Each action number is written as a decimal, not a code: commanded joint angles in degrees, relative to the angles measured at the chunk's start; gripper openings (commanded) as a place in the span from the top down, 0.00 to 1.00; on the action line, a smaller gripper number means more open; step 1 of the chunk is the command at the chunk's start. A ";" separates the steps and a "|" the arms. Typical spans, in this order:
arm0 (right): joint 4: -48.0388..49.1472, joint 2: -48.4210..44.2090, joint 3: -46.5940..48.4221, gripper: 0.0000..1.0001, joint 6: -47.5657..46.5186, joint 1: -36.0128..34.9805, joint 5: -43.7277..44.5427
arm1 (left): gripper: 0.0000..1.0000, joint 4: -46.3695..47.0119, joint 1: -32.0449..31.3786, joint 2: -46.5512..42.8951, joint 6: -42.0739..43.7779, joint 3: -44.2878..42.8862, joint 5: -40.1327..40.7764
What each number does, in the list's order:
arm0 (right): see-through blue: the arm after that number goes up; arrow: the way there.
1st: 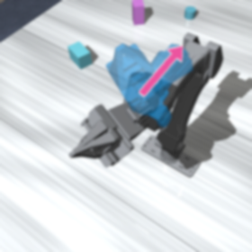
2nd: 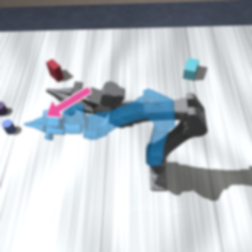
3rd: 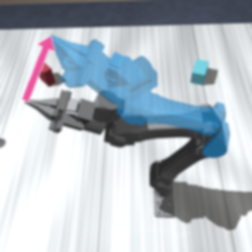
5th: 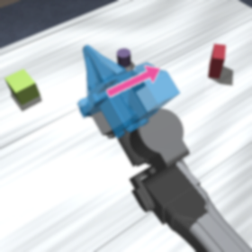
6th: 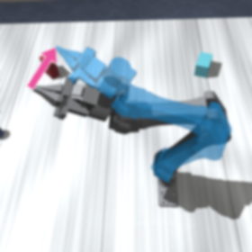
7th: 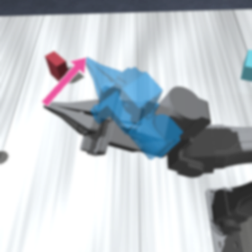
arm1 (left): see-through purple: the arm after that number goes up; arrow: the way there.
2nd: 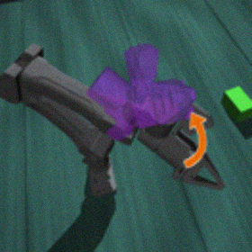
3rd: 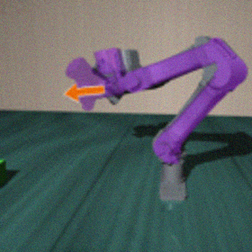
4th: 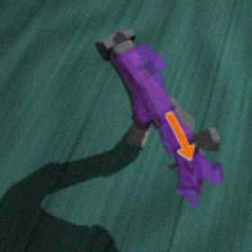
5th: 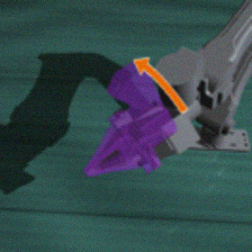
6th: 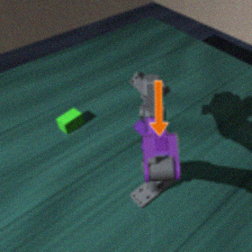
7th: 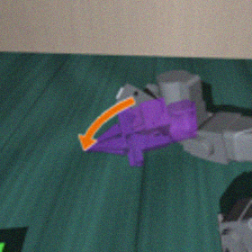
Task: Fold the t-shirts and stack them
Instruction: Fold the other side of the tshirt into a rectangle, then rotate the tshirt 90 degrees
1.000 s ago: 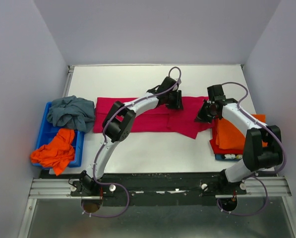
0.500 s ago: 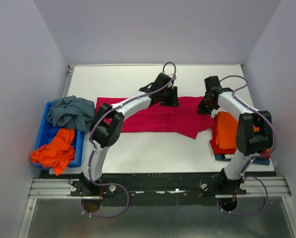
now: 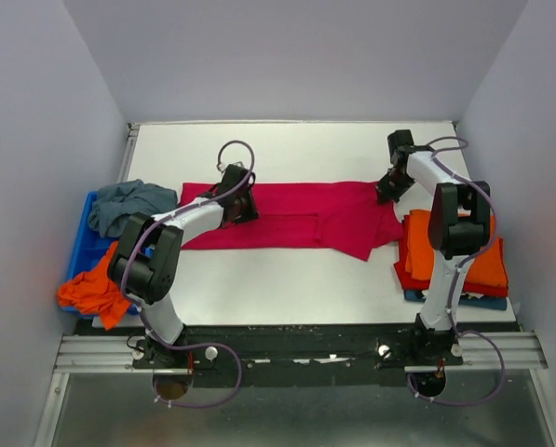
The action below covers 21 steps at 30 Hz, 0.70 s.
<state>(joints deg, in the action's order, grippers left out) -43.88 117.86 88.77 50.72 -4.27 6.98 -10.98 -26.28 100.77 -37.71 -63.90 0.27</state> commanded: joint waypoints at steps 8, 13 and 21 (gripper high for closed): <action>-13.94 16.77 27.65 0.99 2.19 0.49 1.89 | 0.62 2.99 3.95 -7.87 -4.91 9.85 15.54; -16.16 22.14 36.99 0.99 2.28 0.49 2.16 | 0.62 1.49 6.59 -6.47 -6.14 7.74 18.62; -10.89 21.38 40.62 0.99 -0.88 0.41 1.54 | 0.64 -0.35 8.35 -2.25 -4.48 1.15 19.68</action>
<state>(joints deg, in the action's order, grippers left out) -56.53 141.21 128.05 52.01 -3.75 7.01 -10.13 -18.31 96.60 -42.96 -59.68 17.43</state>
